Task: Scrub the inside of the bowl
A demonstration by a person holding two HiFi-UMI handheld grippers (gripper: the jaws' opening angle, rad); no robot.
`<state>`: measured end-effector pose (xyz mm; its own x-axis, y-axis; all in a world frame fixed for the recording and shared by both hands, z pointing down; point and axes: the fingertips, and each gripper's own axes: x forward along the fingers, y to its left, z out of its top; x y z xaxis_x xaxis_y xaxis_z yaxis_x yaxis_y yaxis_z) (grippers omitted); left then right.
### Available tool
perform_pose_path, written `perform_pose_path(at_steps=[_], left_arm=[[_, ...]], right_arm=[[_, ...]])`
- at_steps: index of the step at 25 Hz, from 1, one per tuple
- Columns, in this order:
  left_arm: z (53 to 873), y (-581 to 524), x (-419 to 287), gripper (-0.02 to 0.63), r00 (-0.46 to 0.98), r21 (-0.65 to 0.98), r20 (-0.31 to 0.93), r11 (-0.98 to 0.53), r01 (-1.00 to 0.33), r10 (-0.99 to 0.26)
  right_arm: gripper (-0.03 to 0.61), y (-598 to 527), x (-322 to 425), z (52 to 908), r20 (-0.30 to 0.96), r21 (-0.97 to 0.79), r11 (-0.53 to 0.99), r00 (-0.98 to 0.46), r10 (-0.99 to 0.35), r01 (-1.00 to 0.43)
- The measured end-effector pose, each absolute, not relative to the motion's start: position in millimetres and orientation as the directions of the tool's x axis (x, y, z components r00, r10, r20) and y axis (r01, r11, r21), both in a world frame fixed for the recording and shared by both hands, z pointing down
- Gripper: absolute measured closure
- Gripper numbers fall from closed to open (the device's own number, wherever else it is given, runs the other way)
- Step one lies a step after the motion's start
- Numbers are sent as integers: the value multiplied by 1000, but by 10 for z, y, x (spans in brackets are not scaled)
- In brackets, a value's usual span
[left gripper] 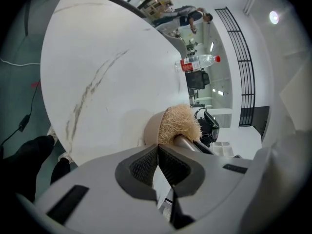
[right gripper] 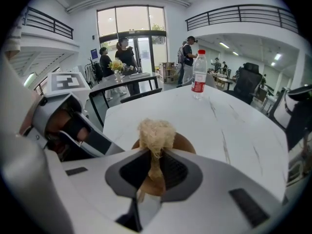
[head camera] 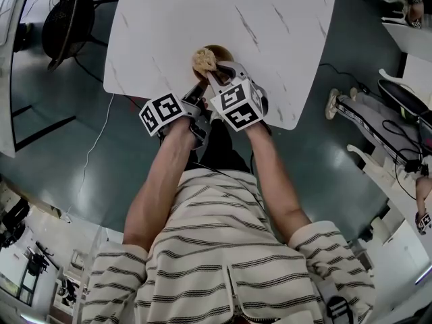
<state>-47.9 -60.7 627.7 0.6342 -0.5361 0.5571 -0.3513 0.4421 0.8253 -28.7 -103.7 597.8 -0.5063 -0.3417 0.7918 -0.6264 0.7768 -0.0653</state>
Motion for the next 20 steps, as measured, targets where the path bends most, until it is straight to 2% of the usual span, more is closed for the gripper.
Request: perform_pose_path(at_steps=[6,20], left_arm=[[6285,-615,-518,607,632,827,548,468,-311,-548],[6273,-599,-524,607,629,827,550,466,-316,-550]], right_arm=[[511,-941,-272,5971,797,-90,772,-510,-322,-629],[511,-778,-118,5847,803,-66,773,-493,-335,-631]])
